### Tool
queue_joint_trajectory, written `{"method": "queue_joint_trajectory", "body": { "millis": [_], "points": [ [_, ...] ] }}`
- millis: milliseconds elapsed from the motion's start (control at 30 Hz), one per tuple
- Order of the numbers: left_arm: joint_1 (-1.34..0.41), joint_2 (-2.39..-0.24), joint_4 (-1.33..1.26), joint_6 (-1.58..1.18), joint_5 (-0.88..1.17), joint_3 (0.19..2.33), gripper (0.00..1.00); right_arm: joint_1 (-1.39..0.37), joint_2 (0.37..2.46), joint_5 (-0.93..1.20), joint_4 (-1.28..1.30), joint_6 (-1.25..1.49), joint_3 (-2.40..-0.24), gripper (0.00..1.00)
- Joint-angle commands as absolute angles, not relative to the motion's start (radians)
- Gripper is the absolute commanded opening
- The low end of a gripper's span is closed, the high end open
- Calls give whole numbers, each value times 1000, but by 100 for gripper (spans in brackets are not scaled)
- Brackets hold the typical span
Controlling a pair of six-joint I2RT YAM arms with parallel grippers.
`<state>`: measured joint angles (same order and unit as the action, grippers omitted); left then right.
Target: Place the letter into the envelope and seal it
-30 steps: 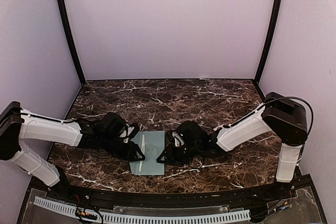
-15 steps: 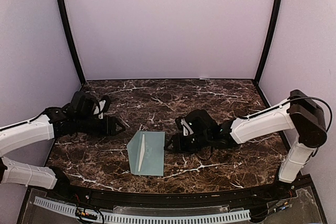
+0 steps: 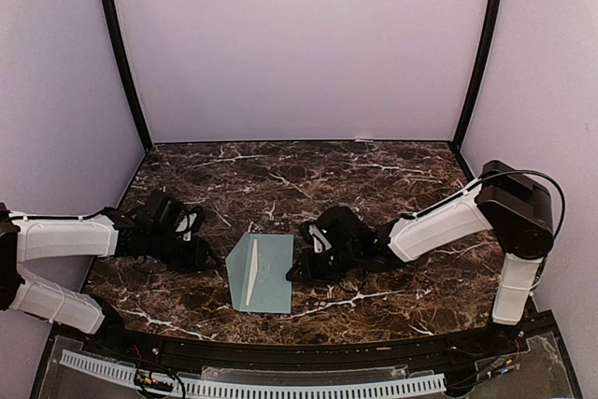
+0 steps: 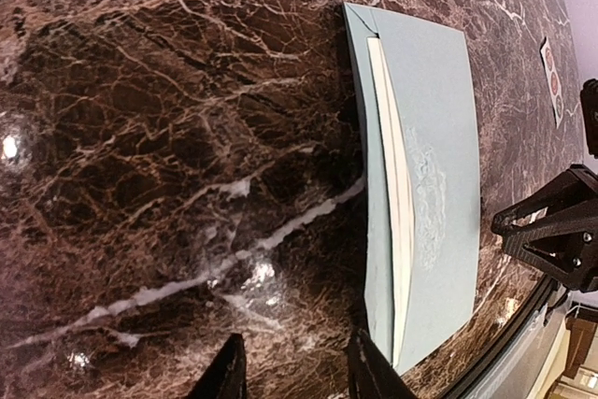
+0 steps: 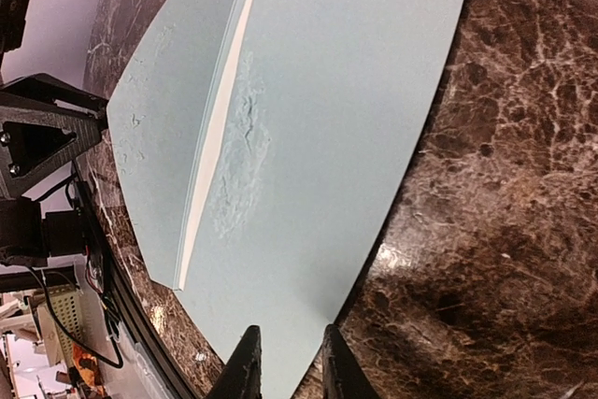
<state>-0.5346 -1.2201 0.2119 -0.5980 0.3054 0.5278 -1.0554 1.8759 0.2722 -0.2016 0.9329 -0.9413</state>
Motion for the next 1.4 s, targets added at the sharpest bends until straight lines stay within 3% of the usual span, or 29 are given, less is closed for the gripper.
{"method": "queue_joint_trajectory", "body": {
  "millis": [0, 567, 1367],
  "points": [
    [-529, -1265, 113, -591, 399, 516, 36, -1064, 1919, 296, -255, 948, -973, 18],
    [-606, -1380, -70, -619, 487, 544, 29, -1065, 1977, 316, -263, 965, -987, 10],
    [-714, -1587, -175, -594, 478, 638, 31, -1065, 1993, 325, -262, 966, -991, 7]
  ]
}}
